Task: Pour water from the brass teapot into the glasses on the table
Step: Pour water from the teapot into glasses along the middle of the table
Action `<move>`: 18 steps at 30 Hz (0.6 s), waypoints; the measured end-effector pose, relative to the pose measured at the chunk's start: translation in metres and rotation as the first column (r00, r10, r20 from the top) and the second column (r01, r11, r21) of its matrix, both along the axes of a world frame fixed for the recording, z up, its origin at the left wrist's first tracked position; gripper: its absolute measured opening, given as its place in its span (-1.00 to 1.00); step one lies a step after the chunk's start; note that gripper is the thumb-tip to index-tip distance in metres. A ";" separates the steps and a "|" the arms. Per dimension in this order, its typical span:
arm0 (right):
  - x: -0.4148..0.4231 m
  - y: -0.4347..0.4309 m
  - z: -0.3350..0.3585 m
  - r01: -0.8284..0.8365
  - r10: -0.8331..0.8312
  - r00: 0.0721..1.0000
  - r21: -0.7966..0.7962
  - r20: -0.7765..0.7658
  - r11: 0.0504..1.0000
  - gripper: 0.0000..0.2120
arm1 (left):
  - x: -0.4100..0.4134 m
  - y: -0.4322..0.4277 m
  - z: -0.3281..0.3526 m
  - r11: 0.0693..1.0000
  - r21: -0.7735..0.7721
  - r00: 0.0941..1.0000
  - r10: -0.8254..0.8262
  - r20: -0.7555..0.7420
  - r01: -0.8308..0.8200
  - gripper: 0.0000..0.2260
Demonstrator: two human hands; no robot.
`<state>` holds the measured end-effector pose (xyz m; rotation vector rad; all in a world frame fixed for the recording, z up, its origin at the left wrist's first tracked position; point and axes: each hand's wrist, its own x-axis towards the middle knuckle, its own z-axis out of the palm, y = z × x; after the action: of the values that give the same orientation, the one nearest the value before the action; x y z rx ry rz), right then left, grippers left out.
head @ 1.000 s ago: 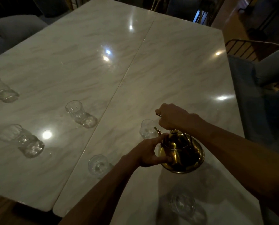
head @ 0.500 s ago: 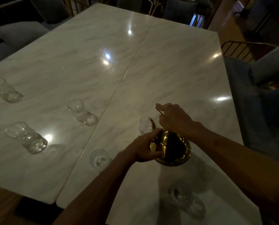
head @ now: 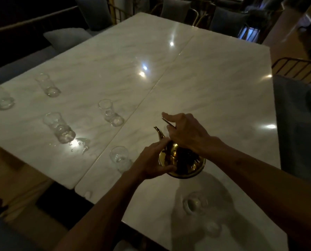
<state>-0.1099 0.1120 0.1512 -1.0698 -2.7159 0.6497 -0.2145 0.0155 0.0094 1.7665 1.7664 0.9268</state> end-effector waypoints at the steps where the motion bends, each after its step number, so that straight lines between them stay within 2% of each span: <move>1: -0.002 -0.003 0.001 -0.032 0.032 0.999 0.001 0.002 0.999 -0.54 | 0.001 -0.006 0.001 1.000 -0.001 1.000 0.018 -0.005 -0.018 -0.17; 5: -0.015 -0.021 0.004 -0.150 0.149 0.988 0.019 0.045 0.988 -0.55 | 0.001 -0.032 0.004 0.992 -0.036 0.993 0.121 -0.009 -0.121 -0.13; 10: -0.039 -0.037 0.001 -0.310 0.290 0.938 0.083 0.187 0.947 -0.57 | -0.005 -0.059 0.002 0.978 -0.095 0.982 0.189 0.001 -0.188 -0.14; 15: -0.063 -0.050 -0.006 -0.404 0.364 0.882 0.081 0.298 0.911 -0.54 | -0.010 -0.077 -0.004 0.955 -0.193 0.967 0.242 0.072 -0.225 -0.13; 18: -0.073 -0.055 -0.007 -0.424 0.378 0.857 0.060 0.350 0.904 -0.46 | -0.013 -0.082 -0.009 0.947 -0.222 0.962 0.258 0.089 -0.233 -0.15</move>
<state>-0.1833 0.0565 0.1443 -0.6220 -3.2655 0.3465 -0.2272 -0.0668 0.0001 1.3547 1.9591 0.8833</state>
